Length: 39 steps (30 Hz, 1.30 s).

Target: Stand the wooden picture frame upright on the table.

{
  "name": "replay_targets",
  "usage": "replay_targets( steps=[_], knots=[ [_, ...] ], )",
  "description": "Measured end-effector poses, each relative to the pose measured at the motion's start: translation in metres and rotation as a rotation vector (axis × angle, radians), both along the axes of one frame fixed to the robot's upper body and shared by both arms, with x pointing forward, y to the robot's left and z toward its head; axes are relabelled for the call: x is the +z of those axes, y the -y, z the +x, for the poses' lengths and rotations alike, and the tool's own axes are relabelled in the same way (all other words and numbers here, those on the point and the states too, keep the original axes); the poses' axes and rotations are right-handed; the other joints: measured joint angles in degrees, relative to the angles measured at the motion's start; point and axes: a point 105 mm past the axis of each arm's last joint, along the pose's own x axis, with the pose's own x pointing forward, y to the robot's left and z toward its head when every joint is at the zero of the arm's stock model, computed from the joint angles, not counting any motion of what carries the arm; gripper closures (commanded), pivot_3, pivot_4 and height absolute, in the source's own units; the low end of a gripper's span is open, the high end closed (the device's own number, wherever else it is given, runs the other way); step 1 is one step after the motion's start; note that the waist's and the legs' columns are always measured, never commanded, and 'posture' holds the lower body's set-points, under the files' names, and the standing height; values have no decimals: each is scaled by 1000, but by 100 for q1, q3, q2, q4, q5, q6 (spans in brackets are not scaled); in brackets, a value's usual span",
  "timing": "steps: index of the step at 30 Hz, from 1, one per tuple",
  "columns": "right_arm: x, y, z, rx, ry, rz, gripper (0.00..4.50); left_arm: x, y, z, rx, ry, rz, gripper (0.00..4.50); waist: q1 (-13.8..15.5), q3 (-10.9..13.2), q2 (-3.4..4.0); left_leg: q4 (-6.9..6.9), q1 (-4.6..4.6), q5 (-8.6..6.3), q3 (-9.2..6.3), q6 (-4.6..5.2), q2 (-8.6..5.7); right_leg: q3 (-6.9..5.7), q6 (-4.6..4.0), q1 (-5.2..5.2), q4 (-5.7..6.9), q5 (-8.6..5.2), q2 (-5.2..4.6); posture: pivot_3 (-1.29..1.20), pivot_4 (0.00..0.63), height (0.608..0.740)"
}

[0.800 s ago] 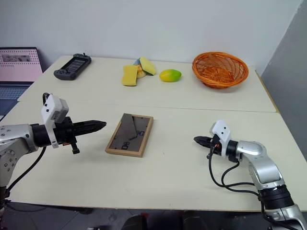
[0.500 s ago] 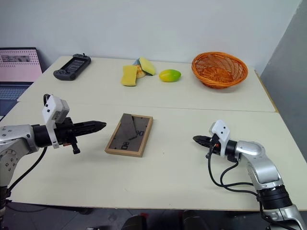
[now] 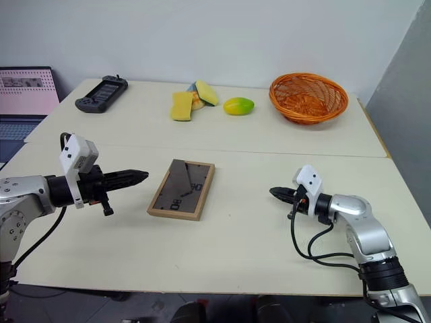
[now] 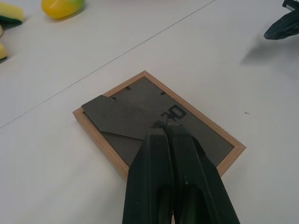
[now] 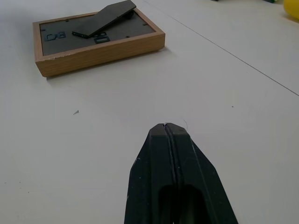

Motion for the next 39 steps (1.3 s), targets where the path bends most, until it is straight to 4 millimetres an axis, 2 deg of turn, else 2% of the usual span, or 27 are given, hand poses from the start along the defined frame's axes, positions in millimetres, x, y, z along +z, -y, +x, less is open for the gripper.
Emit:
replay_targets(
  steps=[5,11,14,16,20,25,29,32,36,39],
  knots=[
    [0,-1,2,-16,-2,12,4500,-7,-14,9,96,10,-3,4481,-1,0,0,1,0,0,-1,0,1,-1,0,0,2,0,0,0,150,740],
    [1,-9,6,-43,12,34,4500,-28,-48,24,292,8,-6,4481,2,-1,1,6,-1,0,-3,0,0,-4,-1,0,6,0,0,0,150,740],
    [0,-15,6,-38,8,31,4500,-34,-52,34,329,16,-26,4481,16,-2,1,11,-4,1,-7,-1,1,-9,-1,0,8,1,-1,0,150,740],
    [0,-24,5,-28,7,45,4500,-40,-45,48,329,21,-52,4481,76,-6,10,19,-4,1,-7,-1,-2,-11,-1,3,11,1,-1,0,150,740],
    [8,-36,6,-39,13,80,4500,-64,-25,74,293,-22,-52,4481,161,-7,12,34,-9,1,-8,-1,-2,-13,-1,3,13,1,0,0,150,740],
    [20,-33,8,-92,36,98,4500,-83,-9,90,264,-79,-43,4481,181,-8,10,46,-16,0,-4,-1,2,-19,-1,2,13,1,-2,0,150,740],
    [22,-26,8,-134,49,93,4500,-92,4,87,181,-117,-19,4481,177,-8,11,46,-16,0,-4,-1,2,-19,-1,2,15,1,-2,0,150,740],
    [11,-25,5,-126,25,75,4500,-93,9,82,132,-131,-18,4481,180,-8,10,48,-15,0,-4,-1,2,-20,-1,5,16,1,-2,0,150,740],
    [-16,-49,6,-74,-41,73,4500,-91,10,79,114,-150,-17,4481,142,-8,11,54,-14,0,-6,-1,2,-20,-1,4,24,1,-1,0,150,740],
    [-21,-70,10,-36,-46,84,4500,-89,9,78,109,-149,-12,4481,133,-8,11,59,-15,0,-6,-1,4,-21,-1,3,28,1,-1,0,150,740]
  ],
)
